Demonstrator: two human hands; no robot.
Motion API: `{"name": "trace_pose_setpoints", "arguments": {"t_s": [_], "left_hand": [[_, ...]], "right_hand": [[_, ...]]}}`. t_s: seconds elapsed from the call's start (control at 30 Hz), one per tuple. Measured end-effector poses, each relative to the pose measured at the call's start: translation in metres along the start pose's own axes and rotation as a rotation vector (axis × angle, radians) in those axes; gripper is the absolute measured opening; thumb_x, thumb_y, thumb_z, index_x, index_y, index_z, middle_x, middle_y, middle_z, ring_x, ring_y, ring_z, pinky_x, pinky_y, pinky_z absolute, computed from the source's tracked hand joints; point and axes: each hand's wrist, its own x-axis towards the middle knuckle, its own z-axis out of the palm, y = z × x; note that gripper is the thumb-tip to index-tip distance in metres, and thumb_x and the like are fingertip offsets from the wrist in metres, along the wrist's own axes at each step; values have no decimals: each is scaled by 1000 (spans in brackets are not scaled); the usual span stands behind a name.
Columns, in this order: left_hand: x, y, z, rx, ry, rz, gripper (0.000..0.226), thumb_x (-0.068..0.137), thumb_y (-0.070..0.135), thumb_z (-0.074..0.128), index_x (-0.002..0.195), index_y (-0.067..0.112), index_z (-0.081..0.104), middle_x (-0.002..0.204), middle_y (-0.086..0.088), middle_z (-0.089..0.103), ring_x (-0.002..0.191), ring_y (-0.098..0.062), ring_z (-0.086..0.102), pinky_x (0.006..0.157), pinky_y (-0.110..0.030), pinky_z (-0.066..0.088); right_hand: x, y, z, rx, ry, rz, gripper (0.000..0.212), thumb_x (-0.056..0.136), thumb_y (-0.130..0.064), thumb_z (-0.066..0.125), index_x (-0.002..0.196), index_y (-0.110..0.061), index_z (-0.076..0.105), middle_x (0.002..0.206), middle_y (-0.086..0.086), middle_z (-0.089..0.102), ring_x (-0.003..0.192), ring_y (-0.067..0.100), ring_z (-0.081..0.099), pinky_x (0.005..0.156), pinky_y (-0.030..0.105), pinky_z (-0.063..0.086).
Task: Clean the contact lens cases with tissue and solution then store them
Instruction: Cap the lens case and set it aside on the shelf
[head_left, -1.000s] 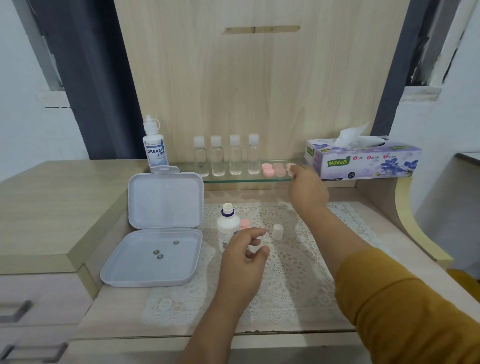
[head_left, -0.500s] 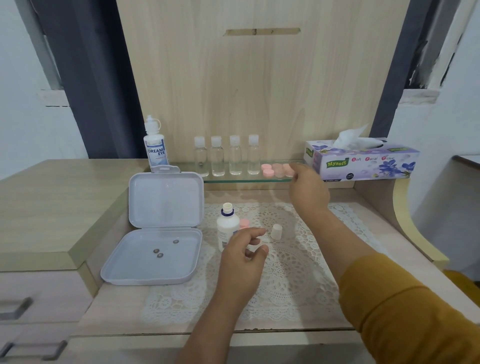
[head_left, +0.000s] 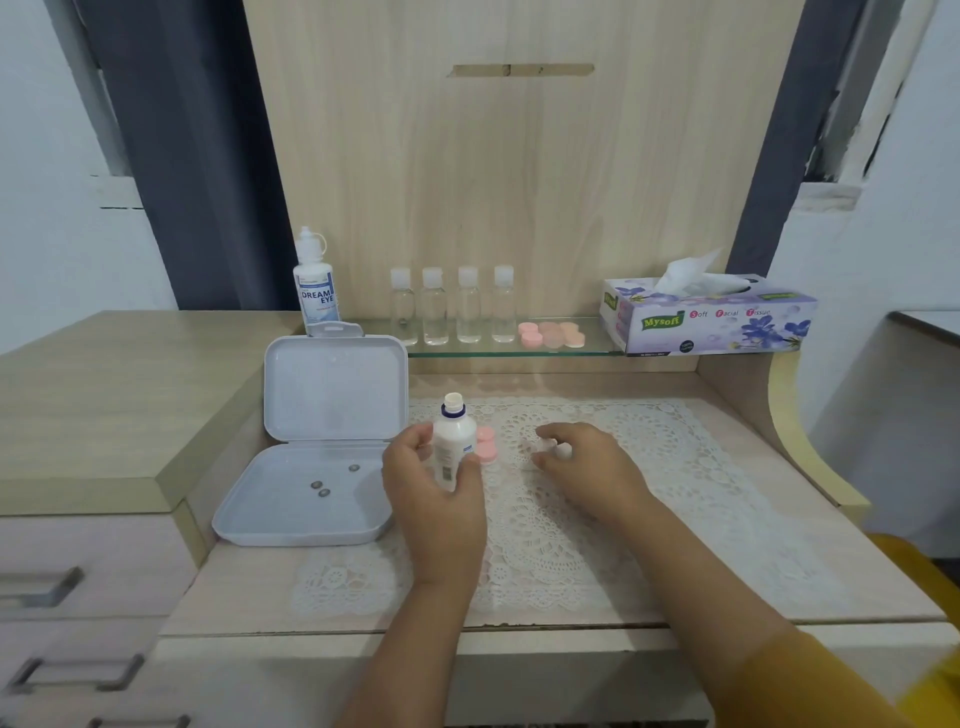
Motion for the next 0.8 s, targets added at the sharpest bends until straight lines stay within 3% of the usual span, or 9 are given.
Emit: {"name": "trace_pose_setpoints", "arguments": {"t_s": [0.07,0.13,0.2,0.33,0.4,0.6,0.8], "left_hand": [[1,1,2,24,-72,-51,52,78,3,72,121,20,48,113,12,49,105,-5,48,88,-12,35],[3,2,3,-10,-135,-95,56,79,3,72,125,21,47,118,12,52,105,4,49,89,-10,36],[5,-1,3,-33,-160,-142,56,80,6,73,127,22,48,120,10,55,106,3,51,92,-19,42],[7,-5,5,-28,-182,-157,48,82,12,72,123,25,51,114,10,58,108,-12,56,95,-34,46],[8,-4,5,-11,-182,-172,48,83,8,68,126,22,50,115,7,58,108,-13,56,97,-36,46],[9,-1,4,-15,-190,-248,47,87,7,64,129,23,49,112,7,61,103,-13,59,91,-37,50],[9,-2,6,11,-190,-224,37,88,3,60,112,31,52,102,5,62,94,-14,60,83,-33,50]], "right_hand": [[0,1,3,-18,11,-15,34,95,-26,55,128,-26,59,130,-4,59,115,14,54,84,25,40],[0,-1,4,27,37,-25,30,95,-24,57,124,-24,62,122,-4,62,107,12,57,84,25,43],[1,-10,3,196,93,-52,25,93,-25,60,119,-24,64,112,-7,64,94,7,59,85,26,48],[5,-51,-8,564,139,-193,15,90,-19,65,103,-27,65,96,-14,66,86,-4,59,73,5,43],[5,-70,-11,628,87,-275,17,90,-15,65,102,-28,66,93,-17,67,85,-5,61,77,8,46],[8,-86,-4,582,-41,-322,26,93,-13,61,116,-20,68,97,-16,65,88,-5,59,80,6,44],[9,-87,-6,491,-55,-344,30,96,-11,54,122,-22,65,111,-10,60,101,1,56,85,7,41]]}}
